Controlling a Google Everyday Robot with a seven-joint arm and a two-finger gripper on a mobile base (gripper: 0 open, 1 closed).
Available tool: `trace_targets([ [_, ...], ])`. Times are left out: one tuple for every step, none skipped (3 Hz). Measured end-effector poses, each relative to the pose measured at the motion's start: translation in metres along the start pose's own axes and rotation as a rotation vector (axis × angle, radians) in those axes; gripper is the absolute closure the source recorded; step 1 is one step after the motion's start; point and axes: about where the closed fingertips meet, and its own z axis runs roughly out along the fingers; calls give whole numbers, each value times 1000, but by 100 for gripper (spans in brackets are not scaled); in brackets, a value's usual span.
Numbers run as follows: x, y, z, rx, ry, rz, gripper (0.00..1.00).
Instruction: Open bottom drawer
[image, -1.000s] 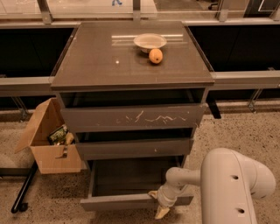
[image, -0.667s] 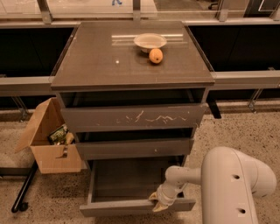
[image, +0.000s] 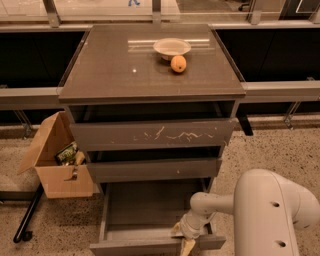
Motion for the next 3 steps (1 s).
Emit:
trace_targets([
  [-1,1,-1,0,-3,-6,0],
  [-3,3,-5,0,-15,-28,0],
  [-20,11,-32,2,-10,-79,0],
])
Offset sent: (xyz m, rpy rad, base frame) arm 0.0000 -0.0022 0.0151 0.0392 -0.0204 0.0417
